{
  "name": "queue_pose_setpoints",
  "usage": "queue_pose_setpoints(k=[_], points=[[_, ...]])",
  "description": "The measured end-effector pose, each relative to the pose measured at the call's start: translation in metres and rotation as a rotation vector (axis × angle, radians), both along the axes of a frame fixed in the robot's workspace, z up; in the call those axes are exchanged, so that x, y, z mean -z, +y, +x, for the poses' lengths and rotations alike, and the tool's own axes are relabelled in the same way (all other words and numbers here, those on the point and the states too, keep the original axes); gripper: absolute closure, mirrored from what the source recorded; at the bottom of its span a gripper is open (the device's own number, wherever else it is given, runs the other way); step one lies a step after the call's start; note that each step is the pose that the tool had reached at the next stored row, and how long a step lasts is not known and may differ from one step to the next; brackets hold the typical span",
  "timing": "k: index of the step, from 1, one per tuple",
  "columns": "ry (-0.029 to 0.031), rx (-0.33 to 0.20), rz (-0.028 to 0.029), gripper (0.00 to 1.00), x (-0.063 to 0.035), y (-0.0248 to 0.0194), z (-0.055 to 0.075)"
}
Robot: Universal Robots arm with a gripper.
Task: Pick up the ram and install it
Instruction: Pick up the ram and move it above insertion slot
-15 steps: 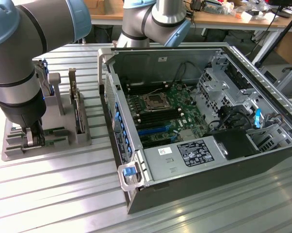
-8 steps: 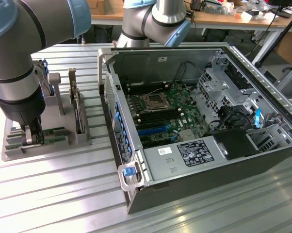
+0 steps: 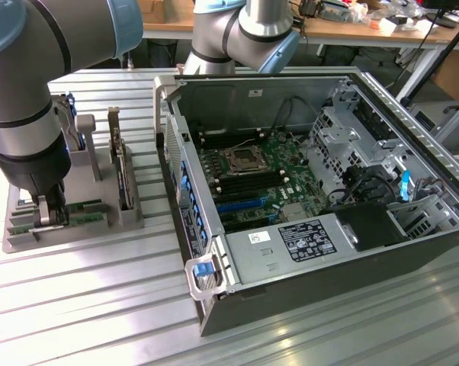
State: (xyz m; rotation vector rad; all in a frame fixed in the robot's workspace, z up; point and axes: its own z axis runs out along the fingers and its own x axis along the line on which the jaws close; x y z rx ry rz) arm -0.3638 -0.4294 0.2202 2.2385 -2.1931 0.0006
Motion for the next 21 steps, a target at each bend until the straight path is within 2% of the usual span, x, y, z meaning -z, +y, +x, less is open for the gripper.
queue_pose_setpoints(k=[21], points=[[-0.0001,0.0,0.0001,0.88,-0.0123,0.0,0.0]])
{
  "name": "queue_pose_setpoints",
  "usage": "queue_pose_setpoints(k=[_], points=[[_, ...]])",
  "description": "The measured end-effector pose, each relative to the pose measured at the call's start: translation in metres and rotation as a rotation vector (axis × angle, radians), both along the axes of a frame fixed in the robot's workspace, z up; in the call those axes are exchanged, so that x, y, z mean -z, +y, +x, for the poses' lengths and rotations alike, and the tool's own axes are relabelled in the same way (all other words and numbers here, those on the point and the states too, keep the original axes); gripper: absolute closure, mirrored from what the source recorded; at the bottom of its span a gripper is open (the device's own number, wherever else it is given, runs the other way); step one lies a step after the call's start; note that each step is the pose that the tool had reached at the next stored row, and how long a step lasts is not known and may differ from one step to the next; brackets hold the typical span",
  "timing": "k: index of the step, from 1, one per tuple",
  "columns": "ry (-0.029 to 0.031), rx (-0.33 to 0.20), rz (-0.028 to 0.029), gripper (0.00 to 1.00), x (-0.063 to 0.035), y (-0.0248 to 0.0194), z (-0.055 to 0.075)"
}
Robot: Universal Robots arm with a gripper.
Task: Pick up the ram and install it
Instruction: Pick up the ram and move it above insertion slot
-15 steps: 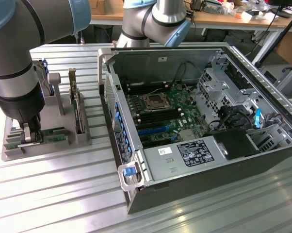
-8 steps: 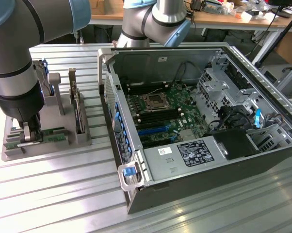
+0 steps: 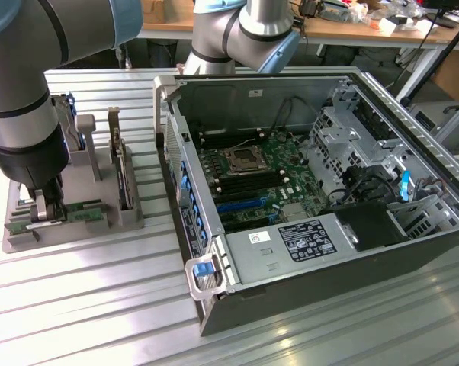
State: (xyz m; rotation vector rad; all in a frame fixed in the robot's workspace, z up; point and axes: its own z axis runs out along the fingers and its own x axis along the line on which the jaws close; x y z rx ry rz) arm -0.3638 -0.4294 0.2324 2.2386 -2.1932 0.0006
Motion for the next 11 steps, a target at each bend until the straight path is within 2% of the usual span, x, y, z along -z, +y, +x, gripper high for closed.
queue_pose_setpoints(k=[11], points=[[0.0002,0.0,-0.0001,0.88,-0.0142,0.0,0.0]])
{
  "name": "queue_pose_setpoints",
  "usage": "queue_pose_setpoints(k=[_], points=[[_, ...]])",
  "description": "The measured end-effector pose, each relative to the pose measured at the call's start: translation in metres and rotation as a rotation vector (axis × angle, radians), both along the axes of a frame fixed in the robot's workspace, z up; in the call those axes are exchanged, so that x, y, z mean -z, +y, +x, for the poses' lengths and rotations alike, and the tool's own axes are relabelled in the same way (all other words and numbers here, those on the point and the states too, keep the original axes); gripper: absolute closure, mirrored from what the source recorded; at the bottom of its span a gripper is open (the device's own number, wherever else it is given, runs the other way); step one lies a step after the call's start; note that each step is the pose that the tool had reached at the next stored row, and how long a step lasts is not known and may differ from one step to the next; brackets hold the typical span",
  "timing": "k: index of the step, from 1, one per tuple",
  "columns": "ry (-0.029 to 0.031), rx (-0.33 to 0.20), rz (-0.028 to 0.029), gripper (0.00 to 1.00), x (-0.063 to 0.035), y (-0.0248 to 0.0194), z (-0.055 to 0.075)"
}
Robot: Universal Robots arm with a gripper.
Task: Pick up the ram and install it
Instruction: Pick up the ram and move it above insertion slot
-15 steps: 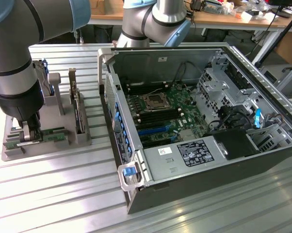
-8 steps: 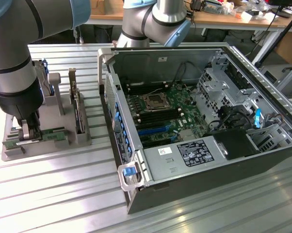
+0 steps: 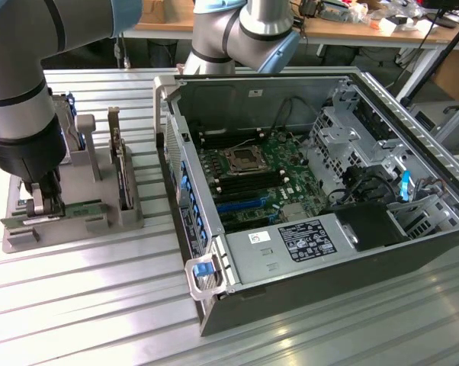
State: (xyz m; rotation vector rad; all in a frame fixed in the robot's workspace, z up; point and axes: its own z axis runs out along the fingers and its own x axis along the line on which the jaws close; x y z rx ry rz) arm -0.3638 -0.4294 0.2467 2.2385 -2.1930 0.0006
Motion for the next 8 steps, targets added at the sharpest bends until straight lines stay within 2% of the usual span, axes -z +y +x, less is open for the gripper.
queue_pose_setpoints(k=[8], points=[[0.0,0.0,0.0,0.88,-0.0099,0.0,0.0]])
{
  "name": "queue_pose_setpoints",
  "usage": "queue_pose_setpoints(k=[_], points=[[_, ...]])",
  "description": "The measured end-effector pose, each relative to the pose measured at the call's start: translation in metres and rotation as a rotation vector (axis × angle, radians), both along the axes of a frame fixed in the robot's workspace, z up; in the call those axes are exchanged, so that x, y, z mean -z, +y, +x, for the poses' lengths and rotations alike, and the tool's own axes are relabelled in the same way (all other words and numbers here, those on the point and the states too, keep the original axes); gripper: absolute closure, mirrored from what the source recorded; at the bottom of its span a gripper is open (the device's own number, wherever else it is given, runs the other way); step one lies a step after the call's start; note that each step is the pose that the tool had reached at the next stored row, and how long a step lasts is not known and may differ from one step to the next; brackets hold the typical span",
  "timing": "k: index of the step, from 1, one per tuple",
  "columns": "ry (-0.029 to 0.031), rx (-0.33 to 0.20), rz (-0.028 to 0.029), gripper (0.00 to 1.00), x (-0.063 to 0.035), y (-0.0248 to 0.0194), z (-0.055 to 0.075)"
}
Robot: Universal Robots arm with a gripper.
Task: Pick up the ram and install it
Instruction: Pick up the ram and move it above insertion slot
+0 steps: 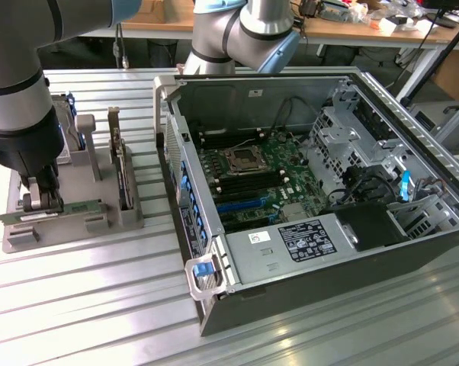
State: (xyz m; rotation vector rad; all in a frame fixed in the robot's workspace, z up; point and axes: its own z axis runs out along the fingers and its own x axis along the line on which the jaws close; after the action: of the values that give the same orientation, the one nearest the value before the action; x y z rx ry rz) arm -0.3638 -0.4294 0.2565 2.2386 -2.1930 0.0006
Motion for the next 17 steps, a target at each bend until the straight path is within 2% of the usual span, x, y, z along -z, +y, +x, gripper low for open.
queue_pose_setpoints(k=[17], points=[[-0.0001,0.0,0.0001,0.88,-0.0204,0.0,0.0]])
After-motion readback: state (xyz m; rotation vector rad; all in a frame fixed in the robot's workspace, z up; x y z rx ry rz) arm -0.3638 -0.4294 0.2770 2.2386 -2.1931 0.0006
